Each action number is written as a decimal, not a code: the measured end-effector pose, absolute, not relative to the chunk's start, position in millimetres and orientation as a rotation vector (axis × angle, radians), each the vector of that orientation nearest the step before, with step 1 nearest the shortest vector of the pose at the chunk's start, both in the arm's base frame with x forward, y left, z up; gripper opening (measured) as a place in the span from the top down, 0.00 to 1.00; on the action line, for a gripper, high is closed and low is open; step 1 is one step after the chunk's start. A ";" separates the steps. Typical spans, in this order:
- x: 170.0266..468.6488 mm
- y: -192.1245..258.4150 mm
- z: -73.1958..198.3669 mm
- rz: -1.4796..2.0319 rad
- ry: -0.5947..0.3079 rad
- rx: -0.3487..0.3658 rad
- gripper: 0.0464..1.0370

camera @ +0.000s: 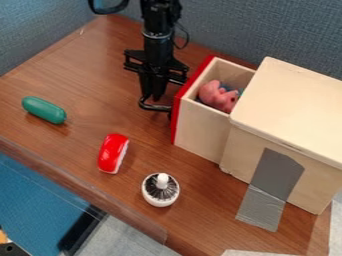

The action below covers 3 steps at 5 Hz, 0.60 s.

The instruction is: Opened the drawer of the cabinet

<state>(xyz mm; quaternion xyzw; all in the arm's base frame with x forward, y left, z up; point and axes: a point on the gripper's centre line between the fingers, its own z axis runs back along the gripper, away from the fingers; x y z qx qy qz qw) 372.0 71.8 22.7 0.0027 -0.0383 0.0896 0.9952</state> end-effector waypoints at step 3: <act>366.3 93.2 23.5 0.207 -0.069 0.019 0.86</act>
